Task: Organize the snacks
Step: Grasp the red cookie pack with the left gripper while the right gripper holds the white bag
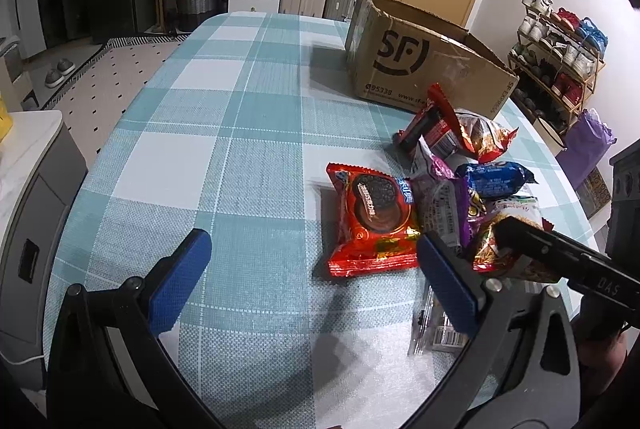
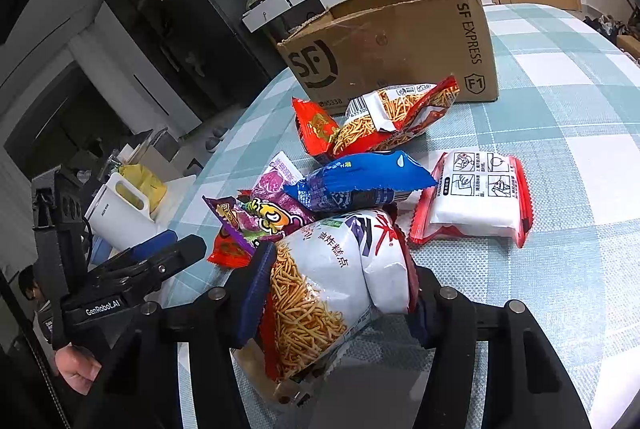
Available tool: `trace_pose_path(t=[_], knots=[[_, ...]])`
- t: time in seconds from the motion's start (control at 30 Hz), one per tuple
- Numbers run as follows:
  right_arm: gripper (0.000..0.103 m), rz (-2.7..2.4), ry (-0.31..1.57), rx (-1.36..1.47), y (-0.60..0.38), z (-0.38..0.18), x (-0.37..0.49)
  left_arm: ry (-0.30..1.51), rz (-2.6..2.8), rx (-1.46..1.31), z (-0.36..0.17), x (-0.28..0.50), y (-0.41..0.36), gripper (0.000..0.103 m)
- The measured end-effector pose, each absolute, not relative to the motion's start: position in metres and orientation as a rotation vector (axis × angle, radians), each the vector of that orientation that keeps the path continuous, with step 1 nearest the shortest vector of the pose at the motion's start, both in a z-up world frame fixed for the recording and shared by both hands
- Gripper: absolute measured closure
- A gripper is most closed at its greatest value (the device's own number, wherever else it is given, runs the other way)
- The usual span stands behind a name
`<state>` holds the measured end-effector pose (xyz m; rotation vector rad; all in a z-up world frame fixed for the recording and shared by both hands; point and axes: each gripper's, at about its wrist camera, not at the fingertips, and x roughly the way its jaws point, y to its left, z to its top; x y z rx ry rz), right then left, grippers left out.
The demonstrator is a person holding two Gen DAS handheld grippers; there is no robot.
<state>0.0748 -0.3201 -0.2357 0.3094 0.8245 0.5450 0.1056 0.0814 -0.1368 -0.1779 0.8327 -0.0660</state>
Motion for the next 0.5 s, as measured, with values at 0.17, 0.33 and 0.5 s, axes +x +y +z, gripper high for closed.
trace_pose_path(t=[0.17, 0.33, 0.5], knots=[[0.045, 0.547, 0.815, 0.311, -0.325, -0.233, 0.069, 0.845, -0.068, -0.174, -0.138, 0.109, 0.078, 0.001], [0.045, 0.542, 0.805, 0.318, -0.33, -0.231, 0.067, 0.854, -0.069, -0.169, -0.14, 0.114, 0.076, 0.001], [0.045, 0.538, 0.793, 0.324, -0.336, -0.229, 0.063, 0.868, -0.074, -0.166, -0.142, 0.122, 0.073, 0.001]])
